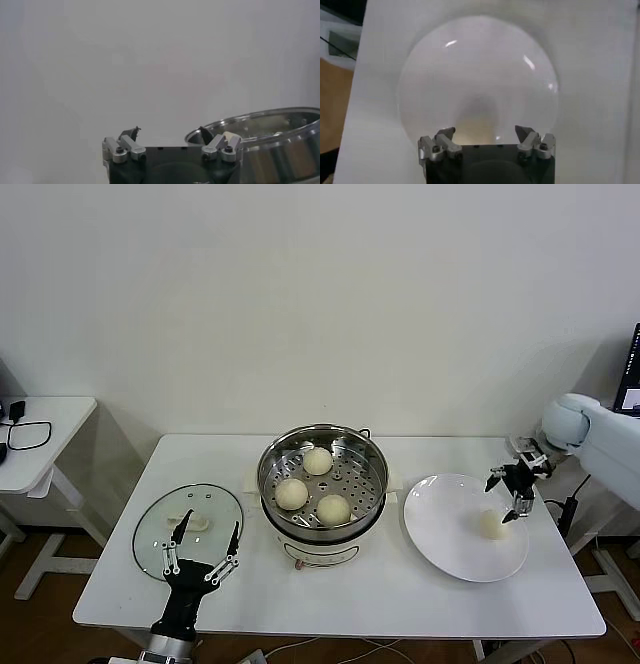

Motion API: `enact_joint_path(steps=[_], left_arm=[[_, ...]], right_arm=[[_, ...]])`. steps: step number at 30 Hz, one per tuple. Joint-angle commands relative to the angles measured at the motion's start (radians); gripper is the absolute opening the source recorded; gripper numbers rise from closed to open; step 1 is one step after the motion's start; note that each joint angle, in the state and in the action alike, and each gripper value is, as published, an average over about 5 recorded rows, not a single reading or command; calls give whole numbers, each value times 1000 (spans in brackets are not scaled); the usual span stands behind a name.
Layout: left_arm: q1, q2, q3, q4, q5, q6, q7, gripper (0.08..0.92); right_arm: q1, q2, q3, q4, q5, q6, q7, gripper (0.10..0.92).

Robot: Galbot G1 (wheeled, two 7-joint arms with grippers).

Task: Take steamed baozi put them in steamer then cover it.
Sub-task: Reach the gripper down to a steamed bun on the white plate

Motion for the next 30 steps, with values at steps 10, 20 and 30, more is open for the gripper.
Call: enact_joint_path(steps=[10,20,30], left_arm=[[-2,-2,3,6,-4,3,-2,823],[-1,-3,-1,8,-5,1,-3,823],[-2,-6,-2,8,-5,-2,-2,823]], right_arm=[[-131,42,50,-78,-43,-12,92,823],[-132,58,48,-90,-68,-11,102,823],[-127,61,48,-81,-76,-9,109,740]])
